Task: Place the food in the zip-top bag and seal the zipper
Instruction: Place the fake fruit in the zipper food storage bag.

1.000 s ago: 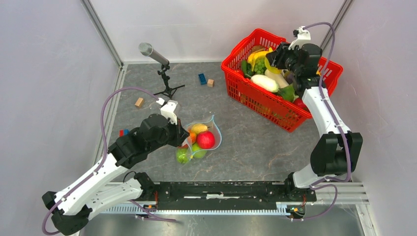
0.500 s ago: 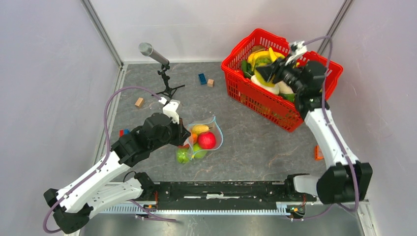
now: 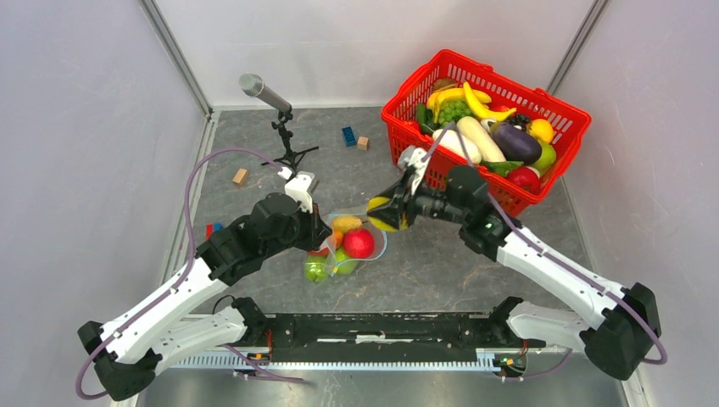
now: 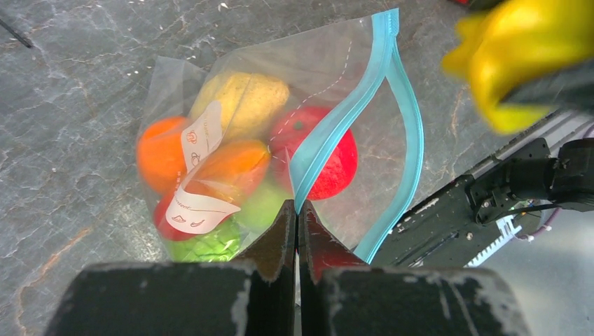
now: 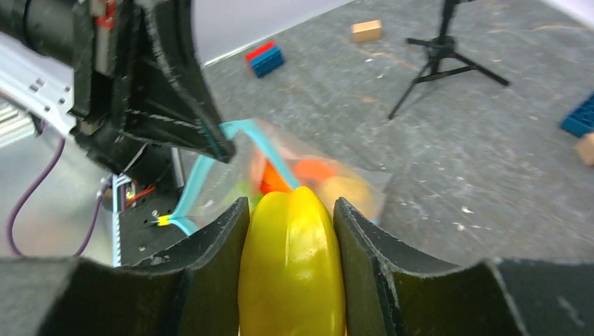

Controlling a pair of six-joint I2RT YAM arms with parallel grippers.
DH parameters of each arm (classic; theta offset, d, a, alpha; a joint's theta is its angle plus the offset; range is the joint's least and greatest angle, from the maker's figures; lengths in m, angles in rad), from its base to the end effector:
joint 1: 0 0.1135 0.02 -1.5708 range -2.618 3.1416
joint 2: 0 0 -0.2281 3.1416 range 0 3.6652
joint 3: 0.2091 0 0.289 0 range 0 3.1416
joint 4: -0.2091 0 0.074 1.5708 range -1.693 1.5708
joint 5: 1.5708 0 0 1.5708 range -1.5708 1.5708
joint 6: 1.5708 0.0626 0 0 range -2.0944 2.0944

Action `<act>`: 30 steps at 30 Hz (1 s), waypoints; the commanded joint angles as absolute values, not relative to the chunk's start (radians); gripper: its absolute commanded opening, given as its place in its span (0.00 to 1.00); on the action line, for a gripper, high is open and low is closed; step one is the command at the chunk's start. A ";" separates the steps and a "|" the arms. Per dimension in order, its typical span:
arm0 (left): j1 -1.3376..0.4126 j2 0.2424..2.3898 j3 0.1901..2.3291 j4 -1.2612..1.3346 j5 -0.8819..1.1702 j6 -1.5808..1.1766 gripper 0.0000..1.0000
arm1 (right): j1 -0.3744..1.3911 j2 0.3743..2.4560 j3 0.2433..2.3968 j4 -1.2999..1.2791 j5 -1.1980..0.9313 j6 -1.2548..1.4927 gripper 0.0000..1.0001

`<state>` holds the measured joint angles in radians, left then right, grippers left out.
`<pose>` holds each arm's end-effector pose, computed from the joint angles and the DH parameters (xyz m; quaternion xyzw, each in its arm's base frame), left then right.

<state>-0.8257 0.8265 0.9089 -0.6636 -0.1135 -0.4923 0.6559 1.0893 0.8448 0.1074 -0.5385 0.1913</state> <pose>0.1789 -0.1834 0.2896 0.1192 0.8709 -0.2508 0.4054 0.2417 0.2265 0.2880 -0.3374 0.6670 0.4431 0.4949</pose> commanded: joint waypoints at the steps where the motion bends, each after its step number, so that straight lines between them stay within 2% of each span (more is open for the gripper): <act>1: -0.821 0.836 0.927 -0.606 -0.086 -0.533 0.02 | 0.790 1.139 0.857 0.117 -0.366 0.124 0.41; 7: -0.821 0.829 0.932 -0.609 -0.075 -0.533 0.02 | 0.964 1.262 0.914 0.127 -0.124 0.088 0.41; 16: -0.821 0.798 0.930 -0.627 -0.104 -0.532 0.02 | 1.027 1.312 0.821 0.382 0.098 0.260 0.44; 21: -0.821 0.801 0.931 -0.627 -0.104 -0.531 0.02 | 1.070 1.374 0.856 0.411 0.190 0.322 0.46; 23: -0.821 0.797 0.932 -0.627 -0.109 -0.535 0.02 | 1.091 1.400 0.867 0.420 0.220 0.340 0.53; 26: -0.821 0.781 0.931 -0.627 -0.128 -0.544 0.02 | 1.103 1.427 0.870 0.444 0.190 0.370 0.59; 30: -0.821 0.753 0.928 -0.637 -0.164 -0.552 0.02 | 1.101 1.404 0.850 0.505 0.066 0.397 0.80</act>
